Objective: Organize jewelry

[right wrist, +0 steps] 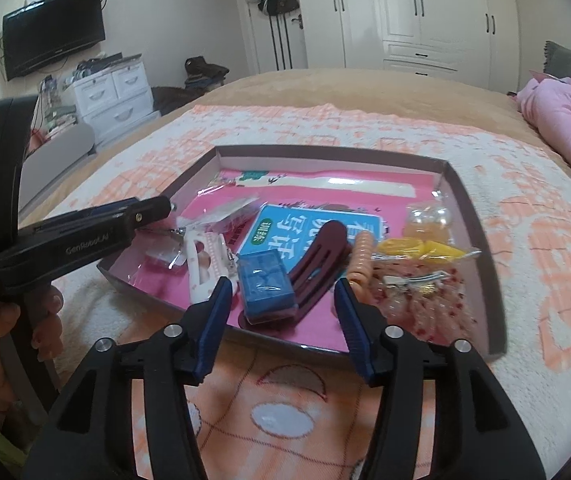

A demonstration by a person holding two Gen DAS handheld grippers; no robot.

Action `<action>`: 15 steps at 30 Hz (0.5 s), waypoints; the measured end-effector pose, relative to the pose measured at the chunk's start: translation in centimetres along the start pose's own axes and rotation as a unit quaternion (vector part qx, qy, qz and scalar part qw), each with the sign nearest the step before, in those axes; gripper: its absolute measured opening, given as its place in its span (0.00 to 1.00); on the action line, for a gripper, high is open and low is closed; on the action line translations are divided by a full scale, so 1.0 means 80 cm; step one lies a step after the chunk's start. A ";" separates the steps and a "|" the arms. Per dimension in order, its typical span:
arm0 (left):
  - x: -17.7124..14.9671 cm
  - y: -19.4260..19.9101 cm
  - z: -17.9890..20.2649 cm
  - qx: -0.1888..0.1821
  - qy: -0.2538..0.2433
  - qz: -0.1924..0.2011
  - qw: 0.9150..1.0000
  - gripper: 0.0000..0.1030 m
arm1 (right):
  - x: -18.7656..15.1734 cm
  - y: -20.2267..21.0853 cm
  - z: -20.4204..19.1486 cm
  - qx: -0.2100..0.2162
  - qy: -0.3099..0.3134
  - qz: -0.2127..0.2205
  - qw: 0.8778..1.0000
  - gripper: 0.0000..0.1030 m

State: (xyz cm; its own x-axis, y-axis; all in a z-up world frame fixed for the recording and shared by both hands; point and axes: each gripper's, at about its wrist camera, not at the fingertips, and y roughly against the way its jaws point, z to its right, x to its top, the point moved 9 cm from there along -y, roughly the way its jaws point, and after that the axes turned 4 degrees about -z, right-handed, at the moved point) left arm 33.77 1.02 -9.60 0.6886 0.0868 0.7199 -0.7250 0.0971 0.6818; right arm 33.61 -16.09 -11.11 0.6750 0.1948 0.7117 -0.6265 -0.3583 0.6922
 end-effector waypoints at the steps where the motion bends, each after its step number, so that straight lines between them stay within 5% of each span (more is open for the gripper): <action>1: -0.001 0.004 0.000 0.000 -0.001 0.002 1.000 0.37 | 0.000 0.004 0.002 -0.001 -0.003 0.003 1.000 0.52; 9: -0.018 0.041 0.003 0.004 -0.003 0.016 1.000 0.58 | -0.005 0.037 0.010 -0.003 -0.021 0.027 0.999 0.66; 15: -0.029 0.078 0.000 0.000 0.005 0.037 0.999 0.75 | -0.011 0.074 0.005 -0.016 -0.016 0.069 0.997 0.86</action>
State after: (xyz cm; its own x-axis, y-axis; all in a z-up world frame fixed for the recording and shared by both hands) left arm 27.67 1.40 -7.04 0.6327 0.1041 0.7674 -0.7744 0.0907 0.6262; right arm 29.45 -18.75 -7.65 0.5935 0.1158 0.7964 -0.7257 -0.3509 0.5918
